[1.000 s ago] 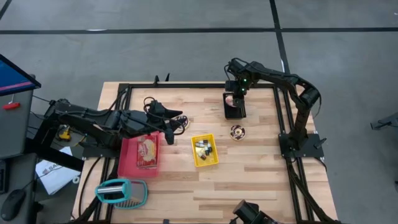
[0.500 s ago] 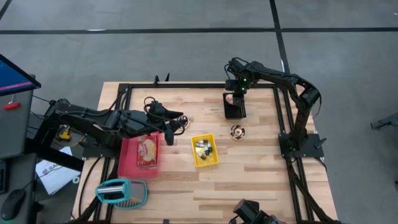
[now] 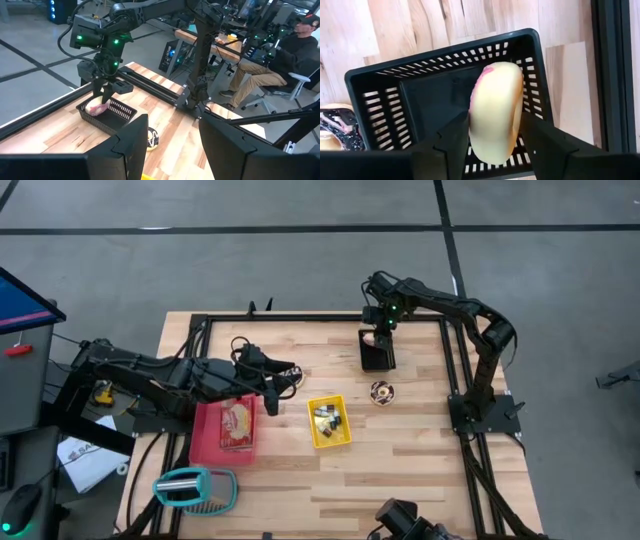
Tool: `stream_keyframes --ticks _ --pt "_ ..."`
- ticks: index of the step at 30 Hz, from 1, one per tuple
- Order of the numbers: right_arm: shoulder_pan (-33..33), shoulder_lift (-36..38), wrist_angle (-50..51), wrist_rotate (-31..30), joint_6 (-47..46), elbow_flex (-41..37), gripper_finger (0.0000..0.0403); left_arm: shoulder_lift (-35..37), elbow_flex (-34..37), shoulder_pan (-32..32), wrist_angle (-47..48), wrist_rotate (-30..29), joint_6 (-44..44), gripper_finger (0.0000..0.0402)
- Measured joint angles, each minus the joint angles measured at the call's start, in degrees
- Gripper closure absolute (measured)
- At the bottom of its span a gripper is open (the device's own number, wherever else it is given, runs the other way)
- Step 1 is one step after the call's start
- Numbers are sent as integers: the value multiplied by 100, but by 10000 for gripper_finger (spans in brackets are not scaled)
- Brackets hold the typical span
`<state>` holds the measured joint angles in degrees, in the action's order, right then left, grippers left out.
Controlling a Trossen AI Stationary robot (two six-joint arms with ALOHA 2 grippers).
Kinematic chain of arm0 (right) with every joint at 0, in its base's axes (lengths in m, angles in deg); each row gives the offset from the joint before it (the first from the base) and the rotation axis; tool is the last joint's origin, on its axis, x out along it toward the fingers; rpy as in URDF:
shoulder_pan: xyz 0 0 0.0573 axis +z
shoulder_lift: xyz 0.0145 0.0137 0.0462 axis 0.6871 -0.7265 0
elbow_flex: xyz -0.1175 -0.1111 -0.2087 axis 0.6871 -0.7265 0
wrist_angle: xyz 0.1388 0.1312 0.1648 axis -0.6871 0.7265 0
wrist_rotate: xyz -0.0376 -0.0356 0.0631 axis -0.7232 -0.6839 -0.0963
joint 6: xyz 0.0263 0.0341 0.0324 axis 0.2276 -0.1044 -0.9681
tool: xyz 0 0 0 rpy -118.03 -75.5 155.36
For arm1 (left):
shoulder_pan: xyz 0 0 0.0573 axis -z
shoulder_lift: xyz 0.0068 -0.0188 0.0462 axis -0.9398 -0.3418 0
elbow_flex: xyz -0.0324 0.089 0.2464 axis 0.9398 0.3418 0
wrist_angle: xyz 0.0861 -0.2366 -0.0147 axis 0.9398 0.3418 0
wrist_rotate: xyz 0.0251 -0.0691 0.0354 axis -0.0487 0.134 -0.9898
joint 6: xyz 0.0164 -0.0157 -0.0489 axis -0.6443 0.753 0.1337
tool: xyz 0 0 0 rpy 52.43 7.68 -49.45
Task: Pick & Place Food Item
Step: Put the pink donut into the black bin, then put the right black donut into the black bin
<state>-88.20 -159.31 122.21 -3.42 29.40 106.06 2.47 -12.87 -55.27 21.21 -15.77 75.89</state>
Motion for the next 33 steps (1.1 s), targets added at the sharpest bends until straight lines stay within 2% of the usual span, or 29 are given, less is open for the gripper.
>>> stream_keyframes --ticks 16,27,33 --pt "-288 9 -195 -282 -114 17 234 0 0 -2 4 45 83 229" --pt "-471 9 -374 -280 -204 606 238 0 0 -4 7 44 107 229" --pt "-492 9 -305 -263 -400 671 239 0 0 -4 7 41 105 229"
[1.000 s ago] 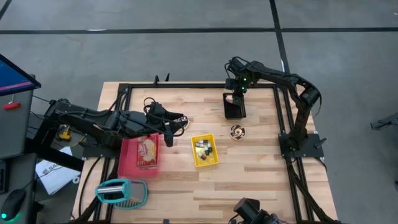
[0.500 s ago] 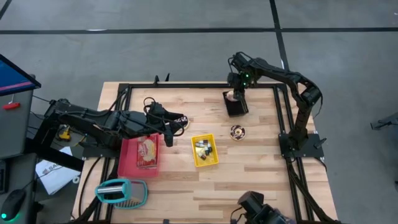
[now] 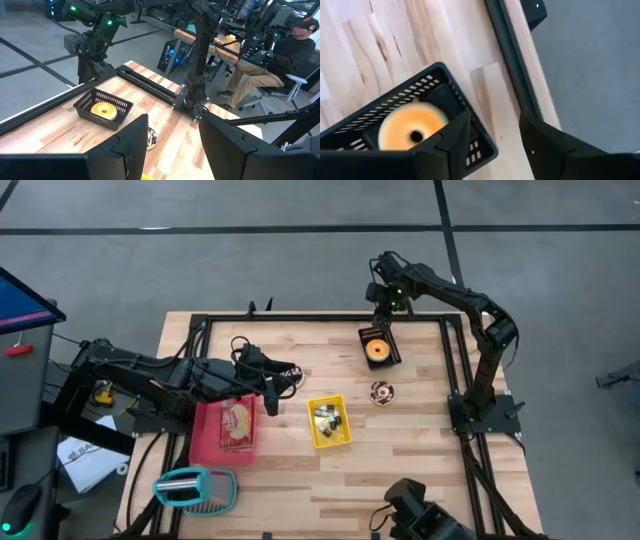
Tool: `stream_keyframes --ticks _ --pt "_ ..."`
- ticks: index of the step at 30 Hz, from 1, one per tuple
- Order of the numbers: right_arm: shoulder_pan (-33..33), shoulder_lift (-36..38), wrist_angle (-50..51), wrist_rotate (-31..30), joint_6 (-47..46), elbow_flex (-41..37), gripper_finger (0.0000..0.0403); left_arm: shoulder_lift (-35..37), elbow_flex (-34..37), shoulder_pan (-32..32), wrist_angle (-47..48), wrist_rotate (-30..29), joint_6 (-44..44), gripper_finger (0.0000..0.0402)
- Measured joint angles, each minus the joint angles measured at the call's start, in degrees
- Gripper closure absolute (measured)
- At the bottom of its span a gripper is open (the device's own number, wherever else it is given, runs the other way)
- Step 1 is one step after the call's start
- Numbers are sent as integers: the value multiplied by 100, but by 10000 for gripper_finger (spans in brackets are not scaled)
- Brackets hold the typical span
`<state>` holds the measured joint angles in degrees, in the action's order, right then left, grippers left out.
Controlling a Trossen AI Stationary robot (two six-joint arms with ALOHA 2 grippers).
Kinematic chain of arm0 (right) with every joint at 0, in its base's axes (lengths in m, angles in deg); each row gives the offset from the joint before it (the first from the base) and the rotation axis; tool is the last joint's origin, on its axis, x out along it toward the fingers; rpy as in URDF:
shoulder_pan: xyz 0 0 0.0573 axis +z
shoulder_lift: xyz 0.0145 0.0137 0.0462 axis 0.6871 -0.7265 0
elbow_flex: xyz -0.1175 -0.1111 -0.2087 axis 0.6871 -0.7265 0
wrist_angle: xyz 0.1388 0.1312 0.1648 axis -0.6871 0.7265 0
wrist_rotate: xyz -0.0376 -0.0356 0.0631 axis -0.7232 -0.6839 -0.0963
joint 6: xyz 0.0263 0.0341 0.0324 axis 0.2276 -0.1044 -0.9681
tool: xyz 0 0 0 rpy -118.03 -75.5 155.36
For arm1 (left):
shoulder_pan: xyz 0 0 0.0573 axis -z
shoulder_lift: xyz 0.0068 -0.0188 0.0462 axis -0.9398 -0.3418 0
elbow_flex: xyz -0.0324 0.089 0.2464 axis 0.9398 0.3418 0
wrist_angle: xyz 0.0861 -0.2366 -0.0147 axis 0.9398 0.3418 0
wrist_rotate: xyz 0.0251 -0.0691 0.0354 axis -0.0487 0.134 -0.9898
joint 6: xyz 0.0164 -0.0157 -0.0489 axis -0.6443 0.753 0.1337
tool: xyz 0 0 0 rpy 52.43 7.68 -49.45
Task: Pick & Place Food Item
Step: Put the right black donut into the black bin
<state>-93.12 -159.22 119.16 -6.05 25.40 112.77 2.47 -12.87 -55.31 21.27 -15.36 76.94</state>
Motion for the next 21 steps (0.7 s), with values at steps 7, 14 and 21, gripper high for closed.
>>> stream_keyframes --ticks 7,14,21 --pt "121 0 324 371 -653 0 244 0 0 0 2 0 -34 229" --pt "531 -1 1234 838 -1211 0 251 0 -2 43 133 158 -42 229" --pt "1362 101 2364 919 -2406 -112 247 0 -2 340 503 160 -12 229"
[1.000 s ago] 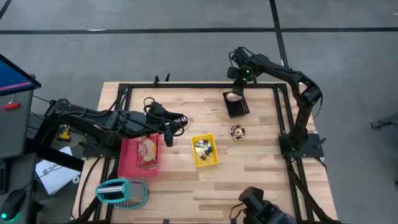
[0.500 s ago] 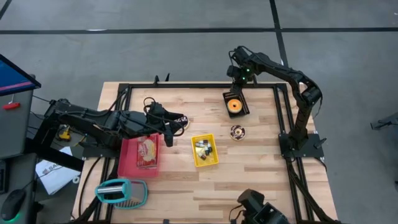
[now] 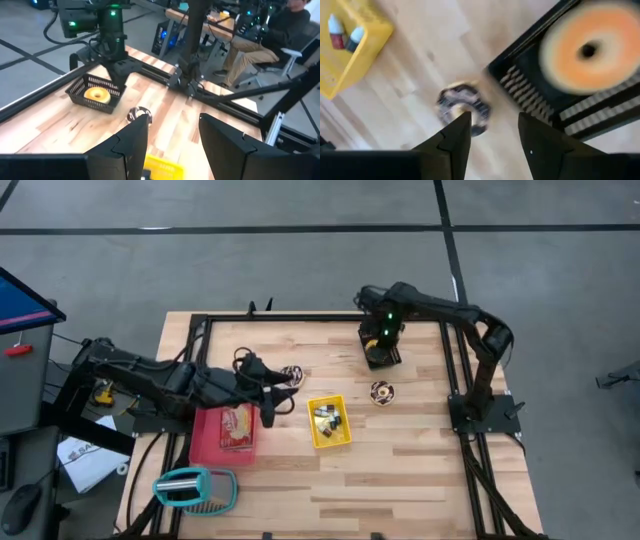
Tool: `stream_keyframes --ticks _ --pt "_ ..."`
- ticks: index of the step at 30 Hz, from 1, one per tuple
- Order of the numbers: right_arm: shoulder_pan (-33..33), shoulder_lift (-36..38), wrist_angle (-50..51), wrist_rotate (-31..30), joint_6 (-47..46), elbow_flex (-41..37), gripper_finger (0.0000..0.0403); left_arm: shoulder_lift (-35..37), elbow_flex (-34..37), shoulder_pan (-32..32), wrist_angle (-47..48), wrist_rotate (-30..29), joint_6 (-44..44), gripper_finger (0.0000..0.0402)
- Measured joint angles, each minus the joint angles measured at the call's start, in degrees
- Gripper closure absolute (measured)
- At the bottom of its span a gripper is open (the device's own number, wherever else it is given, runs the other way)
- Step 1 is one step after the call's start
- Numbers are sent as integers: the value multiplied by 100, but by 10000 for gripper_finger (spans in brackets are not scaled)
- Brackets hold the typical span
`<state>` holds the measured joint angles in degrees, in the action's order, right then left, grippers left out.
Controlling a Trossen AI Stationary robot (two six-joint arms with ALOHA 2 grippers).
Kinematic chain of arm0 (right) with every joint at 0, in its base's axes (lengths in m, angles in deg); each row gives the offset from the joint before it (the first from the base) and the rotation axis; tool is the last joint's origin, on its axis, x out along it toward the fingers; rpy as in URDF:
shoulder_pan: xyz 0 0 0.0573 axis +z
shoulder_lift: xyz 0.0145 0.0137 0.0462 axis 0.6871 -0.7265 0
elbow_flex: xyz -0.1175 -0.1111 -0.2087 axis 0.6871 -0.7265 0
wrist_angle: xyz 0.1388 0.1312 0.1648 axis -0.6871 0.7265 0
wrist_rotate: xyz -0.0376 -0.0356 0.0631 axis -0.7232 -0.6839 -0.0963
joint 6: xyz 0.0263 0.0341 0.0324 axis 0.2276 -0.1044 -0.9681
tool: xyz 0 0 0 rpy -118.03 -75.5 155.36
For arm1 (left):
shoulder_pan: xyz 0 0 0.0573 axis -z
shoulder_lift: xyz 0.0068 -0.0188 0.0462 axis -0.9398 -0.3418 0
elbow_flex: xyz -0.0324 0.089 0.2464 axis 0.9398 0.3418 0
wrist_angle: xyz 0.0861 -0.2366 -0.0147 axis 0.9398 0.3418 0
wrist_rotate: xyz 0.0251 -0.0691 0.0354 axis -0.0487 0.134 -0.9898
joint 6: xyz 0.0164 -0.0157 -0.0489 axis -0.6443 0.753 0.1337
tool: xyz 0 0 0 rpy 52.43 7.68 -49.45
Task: Pick & Place Food Item
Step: Put the right black donut into the black bin
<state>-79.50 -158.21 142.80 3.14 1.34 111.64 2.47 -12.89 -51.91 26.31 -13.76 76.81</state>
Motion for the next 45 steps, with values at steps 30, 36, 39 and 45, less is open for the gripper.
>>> stream_keyframes --ticks 30,36,39,45 --pt "2337 1558 -2380 -2159 -6006 -3437 193 85 -2 475 52 128 -165 229" --pt "2359 1247 -2643 -2138 -5884 -3433 193 86 -2 475 10 151 -156 229" --pt "2360 1071 -2810 -2154 -5863 -3431 193 86 -2 475 -48 149 -154 229" --pt "2358 774 -2960 -2176 -5743 -3410 195 85 -2 475 -47 146 -130 229"
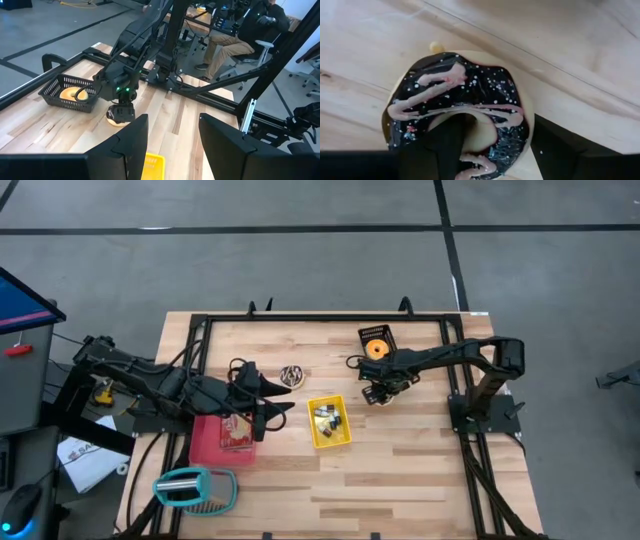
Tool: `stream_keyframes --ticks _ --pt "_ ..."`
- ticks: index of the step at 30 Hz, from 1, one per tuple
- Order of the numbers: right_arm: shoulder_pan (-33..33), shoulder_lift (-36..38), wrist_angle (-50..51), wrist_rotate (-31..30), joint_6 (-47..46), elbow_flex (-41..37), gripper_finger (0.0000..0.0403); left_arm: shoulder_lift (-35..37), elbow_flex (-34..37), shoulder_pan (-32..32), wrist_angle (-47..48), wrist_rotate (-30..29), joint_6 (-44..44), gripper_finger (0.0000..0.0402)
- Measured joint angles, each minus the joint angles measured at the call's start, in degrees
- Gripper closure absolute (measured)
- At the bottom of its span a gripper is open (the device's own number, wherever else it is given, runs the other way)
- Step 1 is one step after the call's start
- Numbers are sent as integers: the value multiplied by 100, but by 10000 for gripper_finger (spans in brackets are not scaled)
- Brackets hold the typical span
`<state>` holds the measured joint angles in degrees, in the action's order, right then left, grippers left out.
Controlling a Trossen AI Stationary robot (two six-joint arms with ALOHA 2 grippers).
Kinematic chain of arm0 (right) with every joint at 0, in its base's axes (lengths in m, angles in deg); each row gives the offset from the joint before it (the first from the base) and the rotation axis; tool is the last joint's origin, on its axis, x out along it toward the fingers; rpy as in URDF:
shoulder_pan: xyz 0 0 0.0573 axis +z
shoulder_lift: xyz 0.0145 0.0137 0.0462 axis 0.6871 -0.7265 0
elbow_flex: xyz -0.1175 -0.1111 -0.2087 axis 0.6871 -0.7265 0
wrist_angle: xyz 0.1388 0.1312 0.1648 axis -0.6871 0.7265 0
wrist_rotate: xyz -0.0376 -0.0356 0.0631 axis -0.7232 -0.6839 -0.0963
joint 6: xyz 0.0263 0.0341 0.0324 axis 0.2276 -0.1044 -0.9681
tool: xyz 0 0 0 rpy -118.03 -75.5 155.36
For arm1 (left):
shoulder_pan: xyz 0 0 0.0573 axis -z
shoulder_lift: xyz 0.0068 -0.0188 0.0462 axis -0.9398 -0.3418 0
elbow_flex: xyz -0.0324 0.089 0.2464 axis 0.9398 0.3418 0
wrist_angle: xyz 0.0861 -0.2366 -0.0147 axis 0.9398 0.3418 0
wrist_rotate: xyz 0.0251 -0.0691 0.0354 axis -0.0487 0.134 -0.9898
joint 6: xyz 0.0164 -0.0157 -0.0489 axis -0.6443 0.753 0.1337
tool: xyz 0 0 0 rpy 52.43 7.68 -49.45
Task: Pick & Place Food Item
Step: Put the right black donut into the black bin
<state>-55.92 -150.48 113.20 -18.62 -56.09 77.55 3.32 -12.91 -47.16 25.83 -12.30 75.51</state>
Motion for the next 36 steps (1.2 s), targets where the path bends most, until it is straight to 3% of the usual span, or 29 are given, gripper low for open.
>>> stream_keyframes --ticks 5,13,16,22,26,36 --pt "21 81 -37 -121 10 -20 232 0 0 0 -1 -2 44 229" --pt "15 508 24 -393 10 -34 362 0 0 -28 -4 -5 40 229" --pt "111 758 21 -372 1 -34 393 0 0 -28 -4 -7 36 229" --pt "453 1520 69 -239 -409 -32 362 0 0 -28 -4 -16 25 229" --pt "456 1906 67 -523 -574 -27 354 0 1 -33 -11 -39 -4 229" --pt "-1055 1899 -502 -492 441 -18 363 -4 4 -125 -166 -87 -1 229"
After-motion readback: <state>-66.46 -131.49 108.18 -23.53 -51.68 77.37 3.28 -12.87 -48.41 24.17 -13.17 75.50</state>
